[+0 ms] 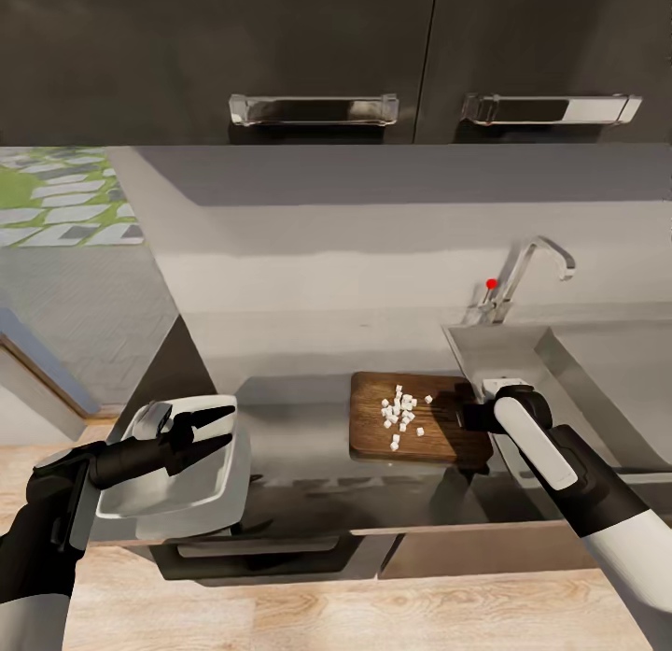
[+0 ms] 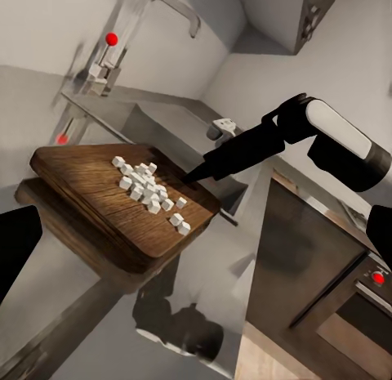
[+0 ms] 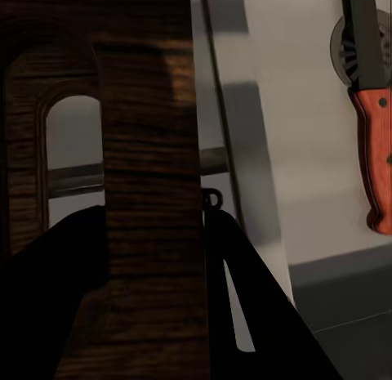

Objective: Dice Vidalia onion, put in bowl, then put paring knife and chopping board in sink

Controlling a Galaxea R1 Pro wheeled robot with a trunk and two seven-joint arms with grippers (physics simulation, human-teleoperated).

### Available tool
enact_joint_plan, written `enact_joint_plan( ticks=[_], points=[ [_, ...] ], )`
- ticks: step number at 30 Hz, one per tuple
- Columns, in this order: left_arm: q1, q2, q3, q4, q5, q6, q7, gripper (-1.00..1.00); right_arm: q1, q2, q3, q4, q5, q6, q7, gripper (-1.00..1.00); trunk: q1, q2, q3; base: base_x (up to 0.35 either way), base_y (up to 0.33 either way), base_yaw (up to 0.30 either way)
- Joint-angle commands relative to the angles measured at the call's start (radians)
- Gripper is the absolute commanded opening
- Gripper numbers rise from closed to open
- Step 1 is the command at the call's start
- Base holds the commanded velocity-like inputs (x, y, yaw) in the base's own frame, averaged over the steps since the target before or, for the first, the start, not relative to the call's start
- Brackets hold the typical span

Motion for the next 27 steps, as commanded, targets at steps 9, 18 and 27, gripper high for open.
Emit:
enact_joint_plan(
  ticks=[9, 18, 27],
  points=[
    [-0.001, 0.000, 0.000, 0.000, 0.000, 0.011, -0.004, 1.00, -0.001, -0.001, 0.003, -0.001, -0.009, 0.002, -0.011, -1.00, 0.001, -0.002, 0.013, 0.000, 0.000, 0.000],
    [-0.001, 0.000, 0.000, 0.000, 0.000, 0.011, -0.004, 1.00, -0.001, -0.001, 0.003, -0.001, -0.009, 0.002, -0.011, -1.00, 0.001, -0.002, 0.027, 0.000, 0.000, 0.000],
    [-0.001, 0.000, 0.000, 0.000, 0.000, 0.011, -0.004, 1.00, -0.001, -0.001, 0.003, -0.001, -0.009, 0.002, -0.011, -1.00, 0.001, -0.002, 0.042, 0.000, 0.000, 0.000]
  ],
)
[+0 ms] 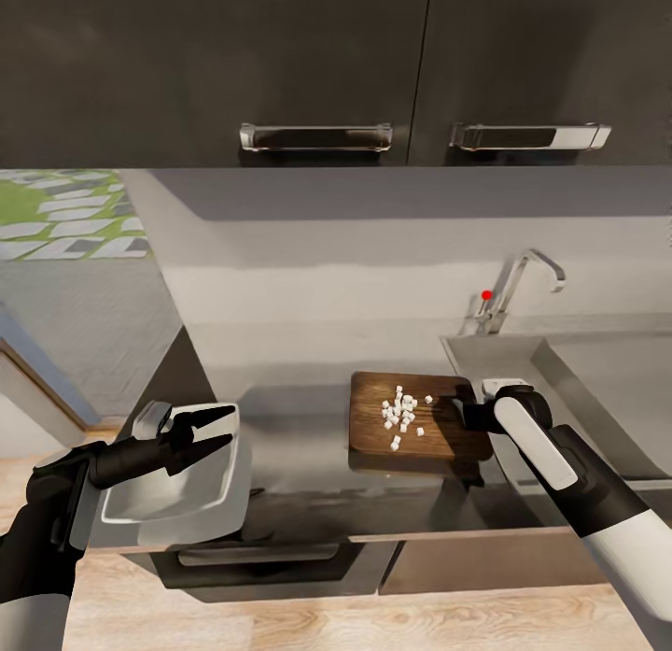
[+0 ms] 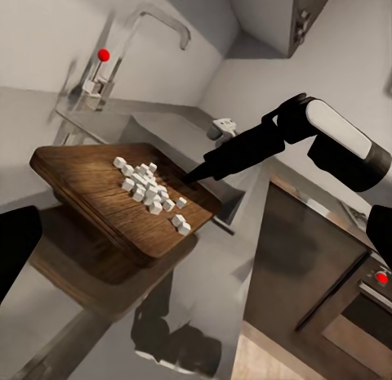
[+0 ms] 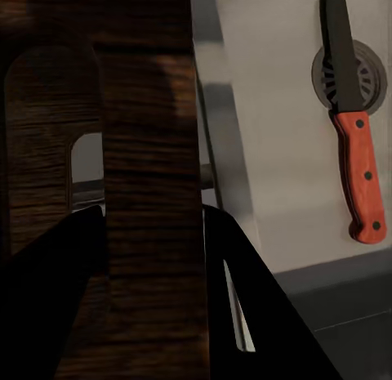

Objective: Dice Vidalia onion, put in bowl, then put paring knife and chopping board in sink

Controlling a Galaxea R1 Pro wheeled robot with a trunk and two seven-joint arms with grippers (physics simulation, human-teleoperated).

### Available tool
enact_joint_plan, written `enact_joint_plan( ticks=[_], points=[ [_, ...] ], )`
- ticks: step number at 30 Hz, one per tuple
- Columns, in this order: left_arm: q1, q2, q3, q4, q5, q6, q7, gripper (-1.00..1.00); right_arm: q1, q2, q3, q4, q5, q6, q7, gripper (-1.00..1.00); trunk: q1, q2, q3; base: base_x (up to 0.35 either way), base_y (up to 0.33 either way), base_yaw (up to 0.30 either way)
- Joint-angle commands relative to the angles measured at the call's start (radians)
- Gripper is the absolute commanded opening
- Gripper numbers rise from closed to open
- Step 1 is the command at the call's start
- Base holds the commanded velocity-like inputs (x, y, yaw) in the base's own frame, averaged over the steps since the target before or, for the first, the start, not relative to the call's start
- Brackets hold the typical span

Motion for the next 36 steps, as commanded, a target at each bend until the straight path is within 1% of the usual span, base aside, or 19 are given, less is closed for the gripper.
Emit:
enact_joint_plan(
  ticks=[1, 13, 28, 30, 32, 36],
  points=[
    [-0.001, 0.000, 0.000, 0.000, 0.000, 0.011, -0.004, 1.00, -0.001, -0.001, 0.003, -0.001, -0.009, 0.002, -0.011, -1.00, 0.001, -0.002, 0.000, 0.000, 0.000, 0.000],
    [-0.001, 0.000, 0.000, 0.001, 0.000, 0.011, -0.004, 1.00, -0.001, -0.001, 0.003, 0.000, -0.009, 0.002, -0.010, -1.00, 0.001, -0.002, 0.018, 0.000, 0.000, 0.000],
    [-0.001, 0.000, 0.000, 0.000, 0.000, 0.011, -0.004, 1.00, -0.001, -0.001, -0.003, 0.000, -0.009, 0.002, -0.010, -1.00, 0.001, -0.002, 0.020, 0.000, 0.000, 0.000],
    [-0.001, 0.000, 0.000, 0.000, 0.000, 0.011, -0.004, 1.00, -0.001, -0.001, -0.014, 0.000, -0.009, 0.002, -0.010, -1.00, 0.001, -0.002, 0.020, 0.000, 0.000, 0.000],
    [-0.001, 0.000, 0.000, 0.000, 0.000, 0.011, -0.004, 1.00, -0.001, -0.001, -0.041, -0.001, -0.009, 0.003, -0.010, -1.00, 0.001, -0.002, 0.020, 0.000, 0.000, 0.000],
    [-0.001, 0.000, 0.000, 0.000, 0.000, 0.011, -0.004, 1.00, -0.001, 0.000, -0.062, -0.001, -0.010, 0.006, -0.009, -1.00, 0.001, -0.002, 0.020, 0.000, 0.000, 0.000]
  ],
)
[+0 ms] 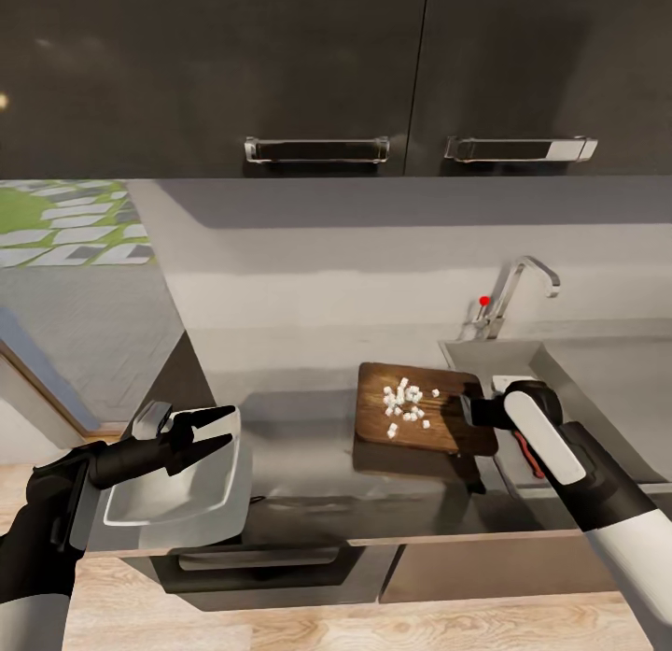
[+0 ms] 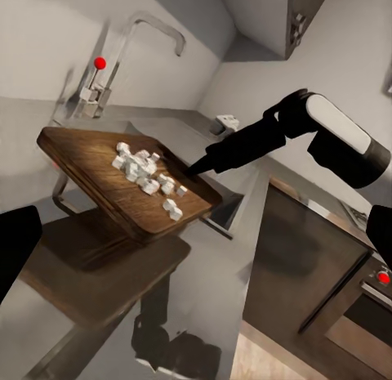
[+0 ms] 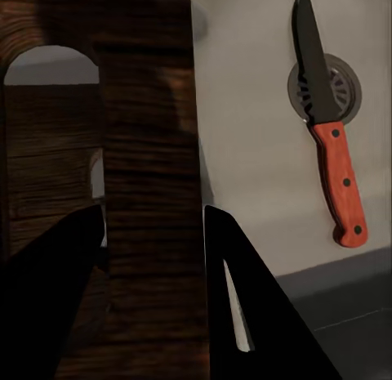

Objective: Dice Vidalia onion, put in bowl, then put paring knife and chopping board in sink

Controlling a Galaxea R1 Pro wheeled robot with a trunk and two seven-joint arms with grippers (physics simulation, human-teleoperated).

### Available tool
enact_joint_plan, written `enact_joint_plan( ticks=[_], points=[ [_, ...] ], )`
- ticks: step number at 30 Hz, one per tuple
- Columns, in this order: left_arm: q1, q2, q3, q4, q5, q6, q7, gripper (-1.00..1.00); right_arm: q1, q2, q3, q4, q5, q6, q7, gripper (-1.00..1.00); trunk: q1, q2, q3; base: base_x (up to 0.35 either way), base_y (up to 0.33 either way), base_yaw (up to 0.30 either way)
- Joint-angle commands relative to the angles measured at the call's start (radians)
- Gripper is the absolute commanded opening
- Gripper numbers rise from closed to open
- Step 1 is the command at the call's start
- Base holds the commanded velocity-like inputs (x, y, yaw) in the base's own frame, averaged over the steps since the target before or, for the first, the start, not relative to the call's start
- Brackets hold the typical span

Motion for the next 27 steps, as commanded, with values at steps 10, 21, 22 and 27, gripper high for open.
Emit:
enact_joint_plan(
  ticks=[10, 21, 22, 27],
  points=[
    [-0.001, 0.000, 0.000, 0.000, 0.000, 0.011, -0.004, 1.00, -0.003, 0.000, -0.005, -0.001, -0.012, 0.005, -0.011, -1.00, 0.001, -0.002, -0.002, 0.000, 0.000, 0.000],
    [-0.001, 0.000, 0.000, 0.000, 0.000, 0.011, -0.004, 1.00, -0.003, 0.000, -0.005, 0.000, -0.014, 0.007, -0.011, -1.00, 0.001, -0.002, -0.002, 0.000, 0.000, 0.000],
    [-0.001, 0.000, 0.000, 0.000, 0.000, 0.011, -0.004, 1.00, -0.003, 0.000, -0.005, 0.000, -0.014, 0.007, -0.011, -1.00, 0.001, -0.002, -0.002, 0.000, 0.000, 0.000],
    [-0.001, 0.000, 0.000, 0.000, 0.000, 0.011, -0.004, 1.00, -0.004, 0.007, -0.005, 0.000, -0.015, 0.007, -0.011, -1.00, 0.001, -0.002, -0.002, 0.000, 0.000, 0.000]
  ],
)
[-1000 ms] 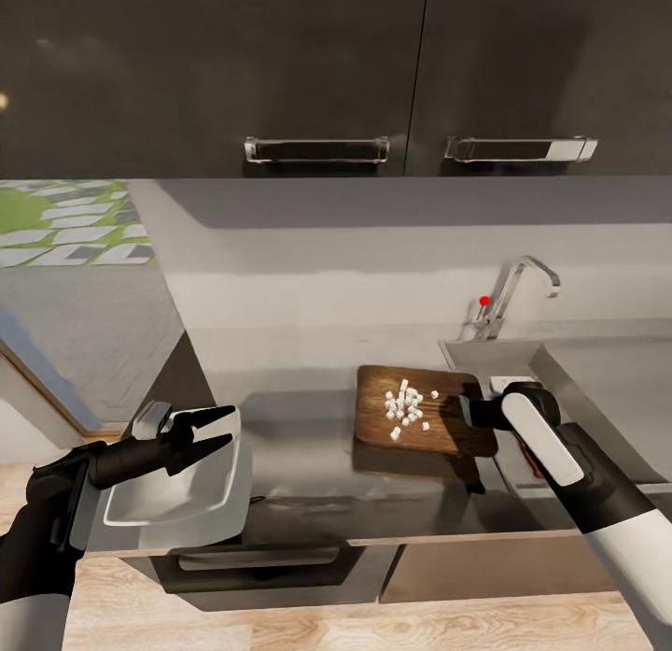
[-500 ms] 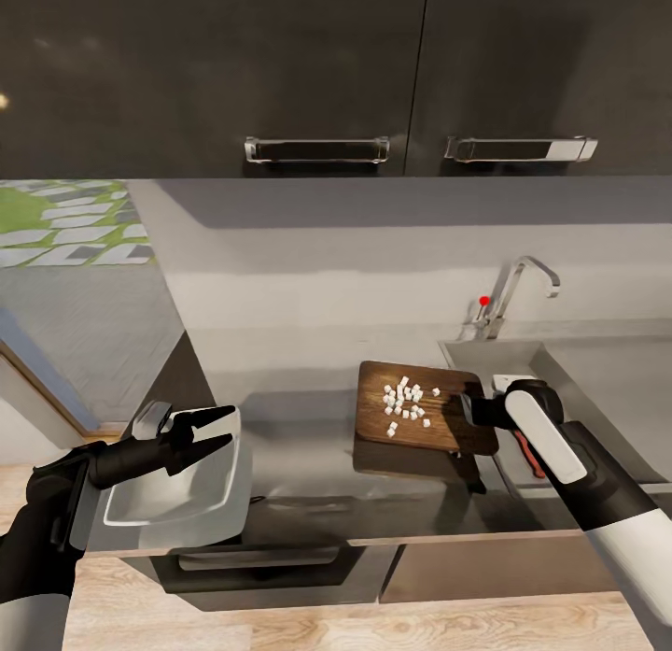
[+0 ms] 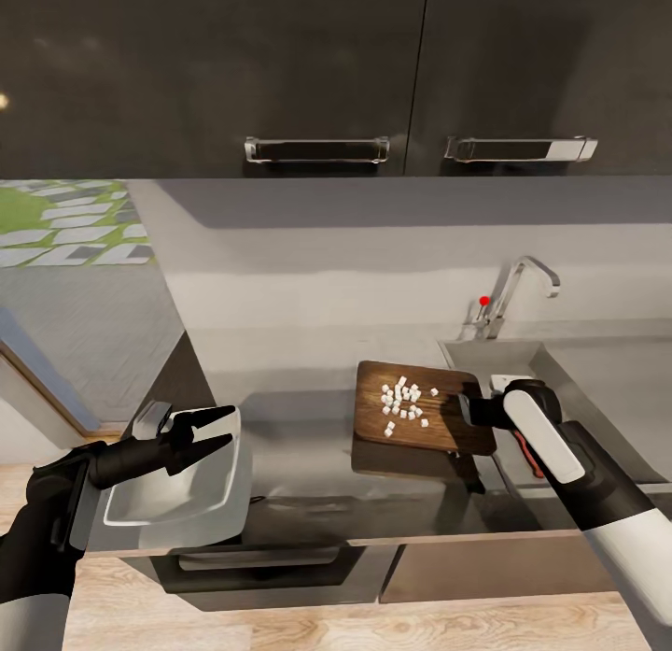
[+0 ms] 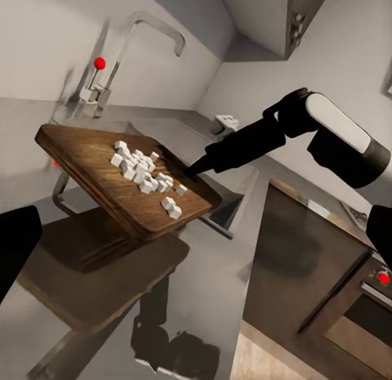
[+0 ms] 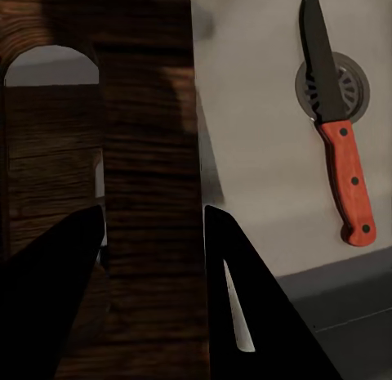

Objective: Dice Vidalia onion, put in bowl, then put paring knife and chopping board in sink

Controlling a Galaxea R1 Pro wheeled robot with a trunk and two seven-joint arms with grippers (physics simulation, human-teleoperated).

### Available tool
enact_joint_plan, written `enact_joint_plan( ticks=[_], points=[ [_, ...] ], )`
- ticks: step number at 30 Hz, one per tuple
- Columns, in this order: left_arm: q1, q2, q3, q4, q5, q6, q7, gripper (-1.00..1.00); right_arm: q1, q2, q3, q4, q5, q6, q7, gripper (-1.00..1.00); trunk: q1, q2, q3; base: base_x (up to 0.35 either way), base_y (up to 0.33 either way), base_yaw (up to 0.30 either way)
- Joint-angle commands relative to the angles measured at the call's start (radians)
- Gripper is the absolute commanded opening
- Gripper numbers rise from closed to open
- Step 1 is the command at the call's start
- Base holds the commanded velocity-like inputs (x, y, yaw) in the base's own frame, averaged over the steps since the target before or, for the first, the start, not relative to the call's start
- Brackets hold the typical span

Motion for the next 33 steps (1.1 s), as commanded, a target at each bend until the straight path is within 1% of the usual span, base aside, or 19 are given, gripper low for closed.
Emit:
enact_joint_plan(
  ticks=[1, 12, 33],
  points=[
    [-0.001, 0.000, 0.000, 0.000, 0.000, 0.011, -0.004, 1.00, -0.001, 0.001, 0.003, -0.001, -0.008, 0.002, -0.011, -1.00, 0.001, -0.002, -0.002, 0.000, 0.000, 0.000],
    [-0.001, -0.001, 0.000, 0.000, 0.000, 0.011, -0.004, 1.00, -0.001, 0.010, 0.003, -0.001, -0.012, 0.002, -0.012, -1.00, 0.001, -0.002, -0.002, 0.000, 0.000, 0.000],
    [-0.001, -0.001, 0.000, 0.000, 0.000, 0.011, -0.004, 1.00, -0.001, 0.010, 0.004, -0.001, -0.013, 0.002, -0.012, -1.00, 0.001, -0.002, -0.002, 0.000, 0.000, 0.000]
  ],
)
